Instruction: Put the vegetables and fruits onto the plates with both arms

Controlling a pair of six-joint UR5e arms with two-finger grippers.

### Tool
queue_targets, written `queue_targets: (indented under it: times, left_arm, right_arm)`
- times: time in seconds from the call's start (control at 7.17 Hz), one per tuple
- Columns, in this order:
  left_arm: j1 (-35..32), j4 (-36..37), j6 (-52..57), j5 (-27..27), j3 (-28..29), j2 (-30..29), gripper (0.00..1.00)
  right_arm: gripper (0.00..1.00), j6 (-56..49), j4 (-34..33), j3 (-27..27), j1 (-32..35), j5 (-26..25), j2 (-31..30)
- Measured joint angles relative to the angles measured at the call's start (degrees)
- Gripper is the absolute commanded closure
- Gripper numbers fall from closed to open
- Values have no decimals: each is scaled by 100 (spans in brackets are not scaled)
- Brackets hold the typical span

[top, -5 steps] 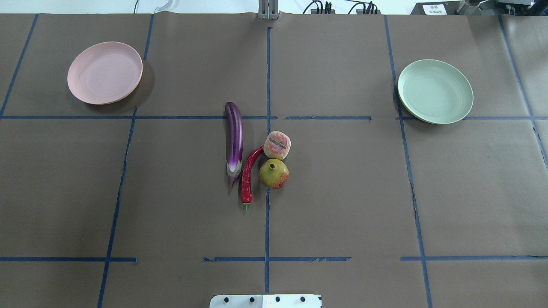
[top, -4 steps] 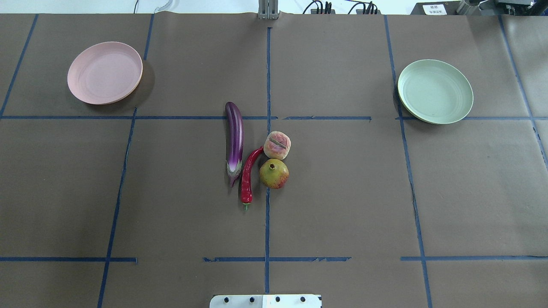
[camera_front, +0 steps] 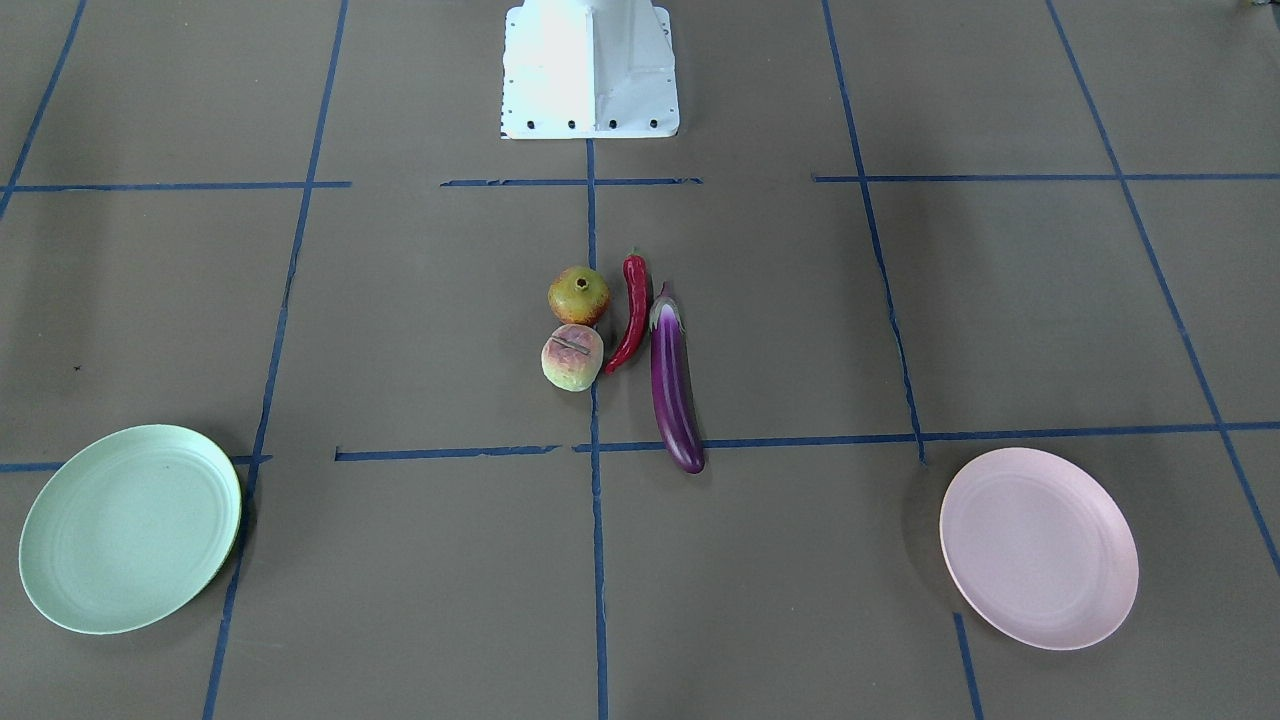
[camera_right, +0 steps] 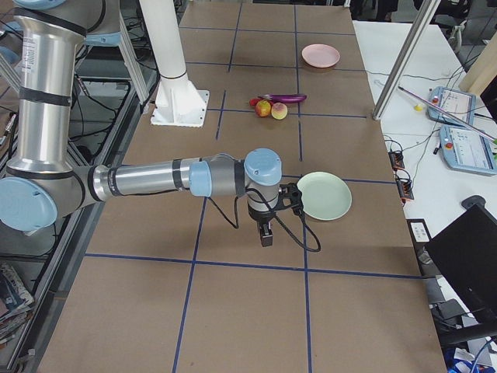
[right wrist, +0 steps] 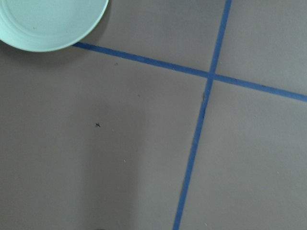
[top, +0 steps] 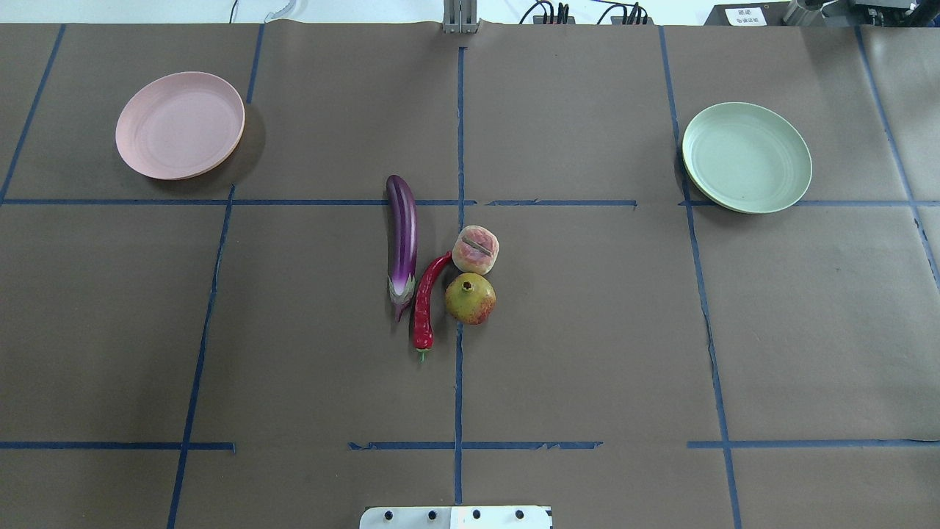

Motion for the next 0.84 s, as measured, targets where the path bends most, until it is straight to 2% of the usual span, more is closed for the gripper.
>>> queue_targets:
  times: [0.28, 0.56, 0.84]
  left_arm:
    - [3, -6, -5, -8, 7, -2, 0]
    - [10, -9, -14, -22, 4, -2, 0]
    - [21, -15, -23, -34, 3, -5, 0]
  right_arm:
    - [0, 1789, 501, 100, -1008, -28, 727]
    - [0, 3779, 553, 140, -2252, -261, 1902]
    - [0, 5623, 515, 58, -3684, -1178, 2992]
